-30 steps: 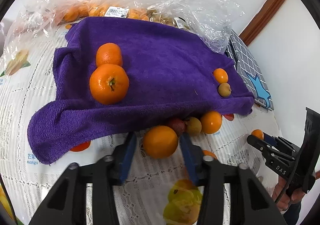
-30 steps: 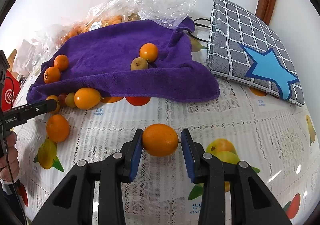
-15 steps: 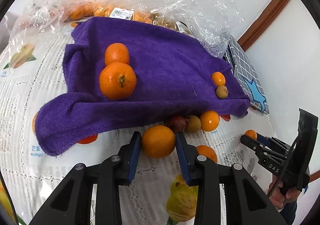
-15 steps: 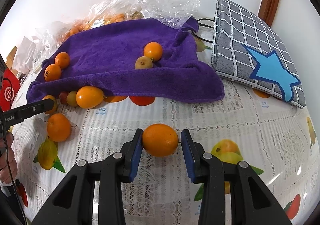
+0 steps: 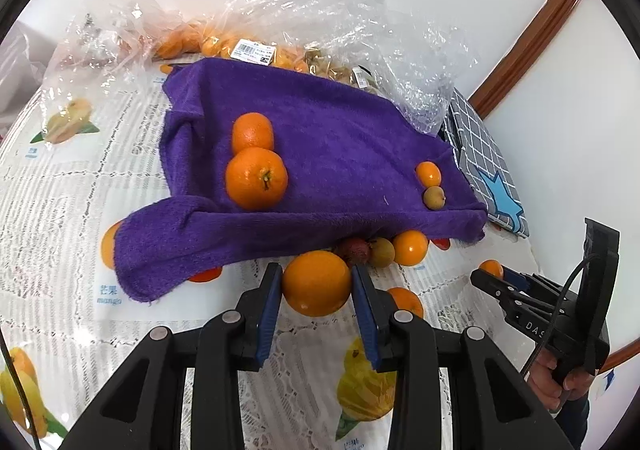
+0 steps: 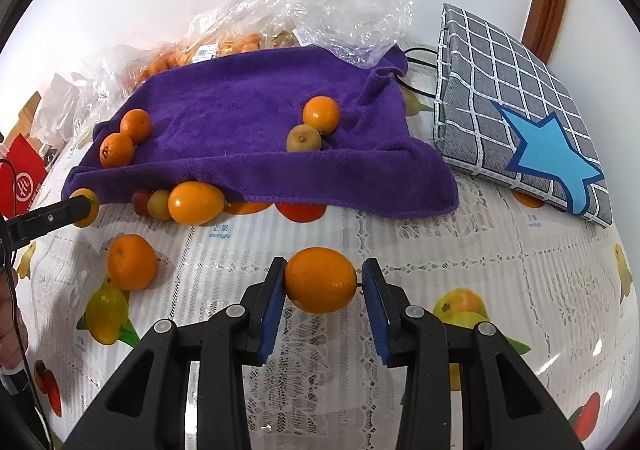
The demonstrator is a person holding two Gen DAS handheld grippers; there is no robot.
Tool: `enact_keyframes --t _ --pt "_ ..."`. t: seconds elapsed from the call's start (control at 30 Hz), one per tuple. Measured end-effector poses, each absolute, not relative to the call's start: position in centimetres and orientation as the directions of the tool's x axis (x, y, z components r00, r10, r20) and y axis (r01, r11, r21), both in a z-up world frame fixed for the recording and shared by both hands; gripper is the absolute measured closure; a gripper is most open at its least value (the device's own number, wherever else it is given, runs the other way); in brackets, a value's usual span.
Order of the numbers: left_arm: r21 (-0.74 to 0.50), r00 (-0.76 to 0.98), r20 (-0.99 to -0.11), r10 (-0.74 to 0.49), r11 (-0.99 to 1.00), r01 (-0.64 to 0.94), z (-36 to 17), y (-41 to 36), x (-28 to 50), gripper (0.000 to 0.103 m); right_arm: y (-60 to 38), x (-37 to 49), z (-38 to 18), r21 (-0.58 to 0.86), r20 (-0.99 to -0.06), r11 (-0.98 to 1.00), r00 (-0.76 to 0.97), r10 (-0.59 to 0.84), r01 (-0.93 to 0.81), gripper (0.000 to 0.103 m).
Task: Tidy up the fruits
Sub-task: 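Carry both held fruits over the purple towel and lower them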
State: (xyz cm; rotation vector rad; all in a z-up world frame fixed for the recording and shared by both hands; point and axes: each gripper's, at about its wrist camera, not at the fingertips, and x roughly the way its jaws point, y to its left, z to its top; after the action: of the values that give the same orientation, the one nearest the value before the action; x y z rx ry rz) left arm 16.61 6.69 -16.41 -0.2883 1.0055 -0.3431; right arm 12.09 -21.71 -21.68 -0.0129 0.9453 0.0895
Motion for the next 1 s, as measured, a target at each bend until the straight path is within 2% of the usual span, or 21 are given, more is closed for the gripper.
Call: enact_keyframes --t 0.6,1.0 --pt "-0.387 0.555 -0.732 -0.394 0.912 0.137 -13.7 8.0 16.0 0.069 -21.2 12.4 -19.6 0.041 -0.773 0.993 0.626 0.099 -0.107 0.065" --pt "-0.374 0.573 -0.732 -0.368 0.921 0.113 -12.9 8.4 19.7 0.069 -21.5 15.7 -18.4 0.021 -0.742 0.992 0.662 0.1 -0.126 0.065"
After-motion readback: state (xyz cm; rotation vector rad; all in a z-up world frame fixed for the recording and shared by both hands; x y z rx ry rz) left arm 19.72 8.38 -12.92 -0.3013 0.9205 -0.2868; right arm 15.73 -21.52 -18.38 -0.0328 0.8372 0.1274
